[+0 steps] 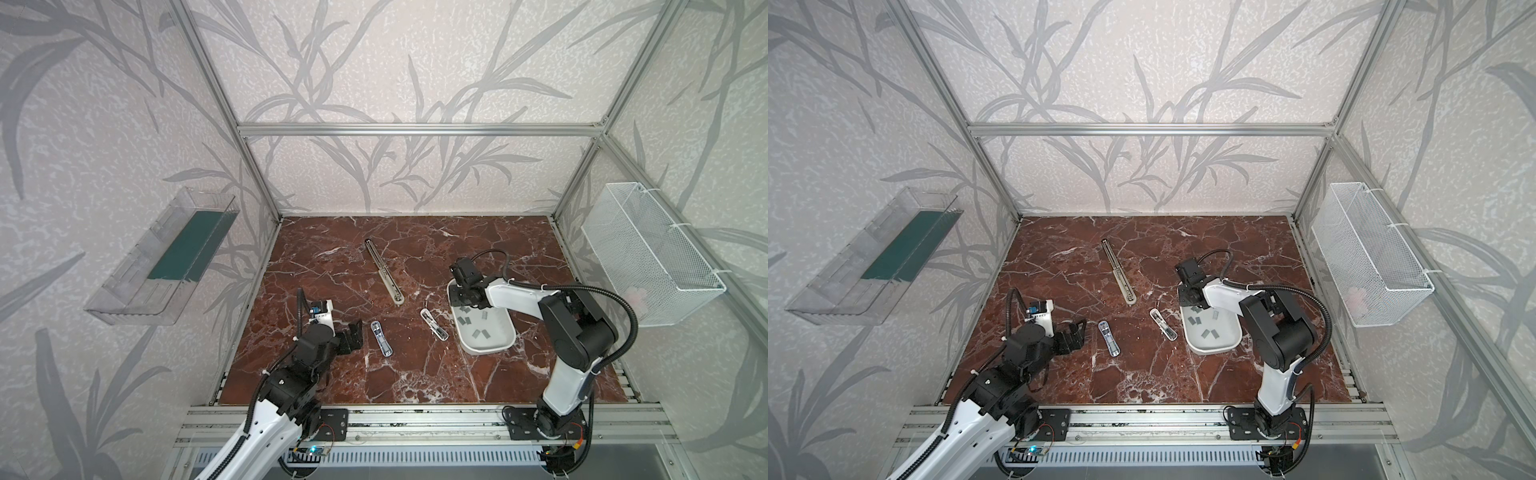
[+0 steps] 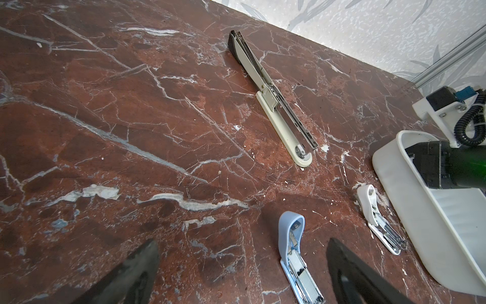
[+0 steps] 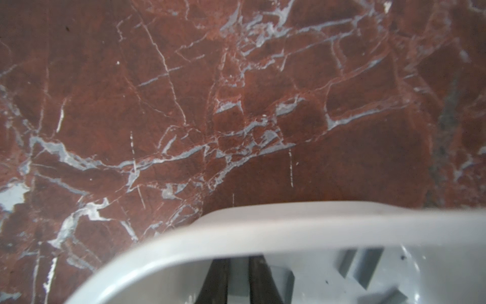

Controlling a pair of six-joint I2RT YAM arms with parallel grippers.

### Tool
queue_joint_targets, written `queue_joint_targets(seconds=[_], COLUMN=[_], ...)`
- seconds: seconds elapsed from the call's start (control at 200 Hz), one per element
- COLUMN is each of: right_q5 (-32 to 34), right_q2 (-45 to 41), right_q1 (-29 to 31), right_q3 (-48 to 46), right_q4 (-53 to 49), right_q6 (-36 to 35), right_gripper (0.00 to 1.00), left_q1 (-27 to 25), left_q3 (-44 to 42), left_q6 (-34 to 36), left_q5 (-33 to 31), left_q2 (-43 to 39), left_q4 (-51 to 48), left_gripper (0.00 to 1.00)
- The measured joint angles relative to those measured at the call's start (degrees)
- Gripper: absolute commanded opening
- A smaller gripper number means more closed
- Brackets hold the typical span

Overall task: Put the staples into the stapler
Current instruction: 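Lower the right gripper into the white tray and grasp a grey staple strip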

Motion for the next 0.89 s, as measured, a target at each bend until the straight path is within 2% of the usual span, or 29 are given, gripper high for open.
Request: queue_joint_targets(seconds=[0.235, 0.665, 0.895], right_q5=[0.55, 2.19, 3.82], right_q2=[2.16, 3.06, 2.99], right_q1=[0.07, 1.20, 2.56], right_q3=[2.82, 4.15, 4.02], right_q4=[-0.68, -1.60, -2.10], right_q6=[0.02, 0.37, 1.33], right_gripper=[0.24, 0.18, 0.20], left_q1=[0.00, 0.00, 0.00], left_q3=[0.00, 0.00, 0.00], left_q6=[0.02, 0.02, 0.17], left_q5=[0.04, 0.04, 0.11], left_q2=[0.00, 0.00, 0.00], left_q4=[0.00, 0.00, 0.00], left_gripper=[0.99, 0.99, 0.99])
